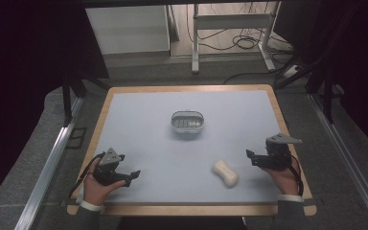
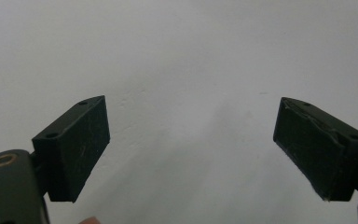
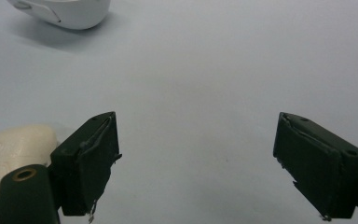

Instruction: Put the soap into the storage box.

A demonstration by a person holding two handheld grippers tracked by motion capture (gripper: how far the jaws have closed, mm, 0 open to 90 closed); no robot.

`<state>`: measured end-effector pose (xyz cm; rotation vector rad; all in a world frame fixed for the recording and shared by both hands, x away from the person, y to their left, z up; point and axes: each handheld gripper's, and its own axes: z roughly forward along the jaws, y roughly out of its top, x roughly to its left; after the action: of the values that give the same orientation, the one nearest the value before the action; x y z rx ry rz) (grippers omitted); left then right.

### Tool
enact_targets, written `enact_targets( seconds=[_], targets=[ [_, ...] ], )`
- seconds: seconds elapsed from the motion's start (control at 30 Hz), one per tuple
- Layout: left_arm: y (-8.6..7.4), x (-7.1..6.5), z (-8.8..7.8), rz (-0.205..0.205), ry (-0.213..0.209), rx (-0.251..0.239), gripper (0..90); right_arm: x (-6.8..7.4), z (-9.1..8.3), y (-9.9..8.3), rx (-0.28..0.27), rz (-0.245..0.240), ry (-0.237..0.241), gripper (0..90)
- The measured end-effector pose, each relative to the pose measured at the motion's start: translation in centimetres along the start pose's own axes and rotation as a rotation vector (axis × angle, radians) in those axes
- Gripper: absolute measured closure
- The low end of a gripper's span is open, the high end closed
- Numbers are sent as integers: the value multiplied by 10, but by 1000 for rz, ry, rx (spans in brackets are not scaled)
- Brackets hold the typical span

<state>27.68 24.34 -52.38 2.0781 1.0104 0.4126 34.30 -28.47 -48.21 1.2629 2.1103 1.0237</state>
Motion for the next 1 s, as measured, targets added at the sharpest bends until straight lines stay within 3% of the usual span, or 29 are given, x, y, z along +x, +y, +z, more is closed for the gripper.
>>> enact_targets(
  seconds=[0.3, 0.53, 1.0],
  targets=[
    [0, -1, 2, 2, -3, 6, 112, -1, -3, 0, -24, -4, -11, 162],
    [0, -1, 1, 2, -2, 5, 112, -1, -2, 0, 4, -4, -9, 168],
    [0, -2, 5, 4, -5, 20, 112, 1, -5, 3, -1, -23, 1, 190]
  ],
)
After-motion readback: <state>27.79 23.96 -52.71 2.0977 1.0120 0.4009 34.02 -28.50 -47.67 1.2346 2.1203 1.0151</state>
